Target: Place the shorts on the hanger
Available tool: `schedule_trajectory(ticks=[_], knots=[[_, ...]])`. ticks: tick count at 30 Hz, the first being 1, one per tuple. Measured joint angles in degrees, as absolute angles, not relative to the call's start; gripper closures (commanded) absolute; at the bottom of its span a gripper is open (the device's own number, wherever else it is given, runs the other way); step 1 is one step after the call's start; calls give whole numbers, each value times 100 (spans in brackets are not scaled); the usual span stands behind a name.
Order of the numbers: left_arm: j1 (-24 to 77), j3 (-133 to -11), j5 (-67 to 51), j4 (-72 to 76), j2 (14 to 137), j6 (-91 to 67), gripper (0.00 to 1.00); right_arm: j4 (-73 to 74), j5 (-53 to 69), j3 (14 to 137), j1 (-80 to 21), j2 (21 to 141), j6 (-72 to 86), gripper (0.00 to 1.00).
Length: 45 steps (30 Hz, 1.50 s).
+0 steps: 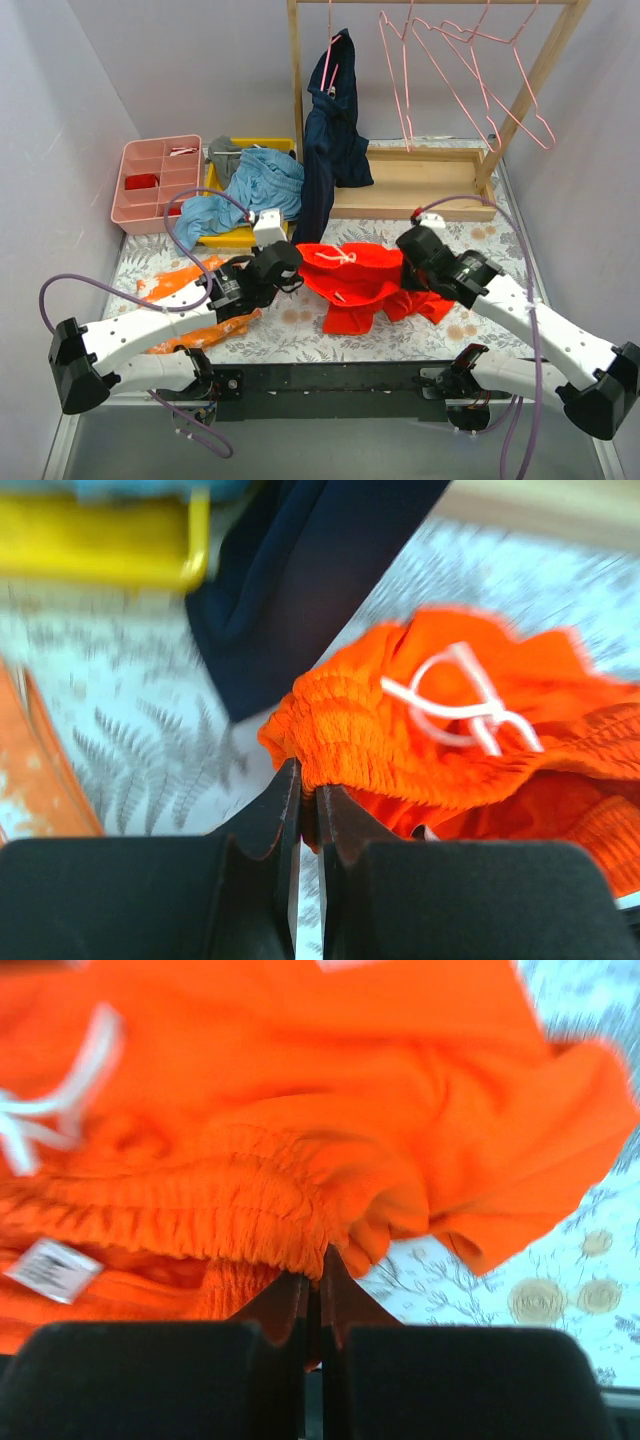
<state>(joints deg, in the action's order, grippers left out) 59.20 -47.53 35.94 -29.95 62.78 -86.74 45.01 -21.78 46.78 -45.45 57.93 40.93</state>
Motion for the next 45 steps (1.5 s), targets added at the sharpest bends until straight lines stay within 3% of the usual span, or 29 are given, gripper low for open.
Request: schedule_trajectory(ticks=[6, 9, 13, 16, 20, 26, 27, 30, 31, 34, 35, 45], knots=[[5828, -6650, 3653, -3153, 6047, -7356, 100, 5231, -2676, 7719, -4547, 5859, 3636, 99], [5826, -8191, 3505, -3264, 6180, -6667, 100, 5452, -2832, 9220, -4550, 6130, 3343, 99], [5824, -9872, 3183, -3273, 6545, -6171, 100, 5723, -2967, 10259, -4550, 6388, 3050, 99], [5824, -10186, 3020, -3350, 6584, -6069, 100, 5806, -2961, 10263, -4552, 6416, 2936, 99], [5824, -9415, 2995, -3474, 6414, -6283, 100, 5719, -2862, 9279, -4550, 6250, 2928, 99], [5708, -6449, 2733, -3520, 5889, -7116, 100, 5201, -2290, 6482, -4399, 5892, 3002, 96], [5616, -6007, 2585, -3503, 5883, -7249, 100, 5011, -2141, 6027, -4324, 5883, 3000, 94], [5199, -5089, 2117, -3371, 6040, -7498, 100, 4692, -1636, 5205, -4158, 6075, 2971, 74], [5074, -4971, 1994, -3306, 6114, -7533, 100, 4619, -1533, 5140, -4132, 6156, 2971, 61], [4659, -4866, 1564, -3006, 6359, -7561, 100, 4438, -1295, 5238, -4115, 6313, 2823, 36], [4541, -4886, 1441, -2877, 6429, -7553, 100, 4418, -1273, 5339, -4115, 6311, 2783, 32], [4158, -5253, 637, -2340, 7004, -7352, 100, 4318, -1588, 7929, -4115, 6335, 2152, 23]])
